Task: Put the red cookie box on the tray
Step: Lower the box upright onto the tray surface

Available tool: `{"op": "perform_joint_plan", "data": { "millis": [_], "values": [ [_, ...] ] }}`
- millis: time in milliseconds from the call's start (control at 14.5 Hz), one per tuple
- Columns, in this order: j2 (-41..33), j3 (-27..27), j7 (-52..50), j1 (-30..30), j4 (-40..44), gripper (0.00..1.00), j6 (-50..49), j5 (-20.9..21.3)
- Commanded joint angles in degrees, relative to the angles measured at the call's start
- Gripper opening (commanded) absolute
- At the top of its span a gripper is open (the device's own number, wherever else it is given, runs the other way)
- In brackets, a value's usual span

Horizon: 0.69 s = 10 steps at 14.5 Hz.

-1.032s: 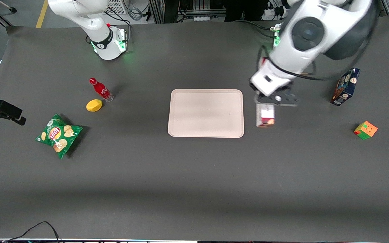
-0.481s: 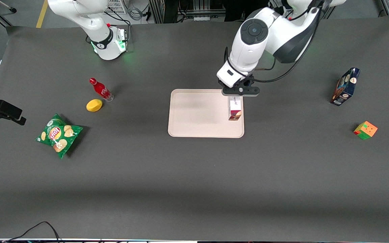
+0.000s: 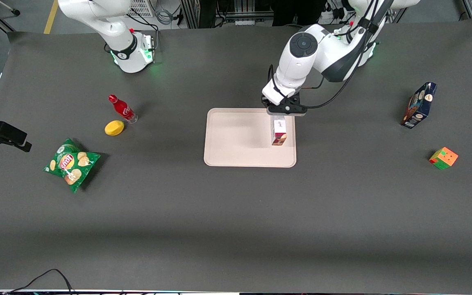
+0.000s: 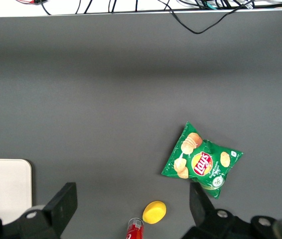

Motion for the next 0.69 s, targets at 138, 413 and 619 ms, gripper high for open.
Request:
{"op": "perform_joint_plan", "data": {
  "millis": [138, 413, 619],
  "values": [
    [5.27, -0.33, -7.47, -0.69, -0.88, 0.1, 2.58, 12.79],
    [13.27, -0.24, -22.94, -0.6, -0.18, 0.1, 6.01, 29.68],
    [15.48, 0.64, -23.23, -0.34, 0.17, 0.1, 6.01, 31.64]
  ]
}}
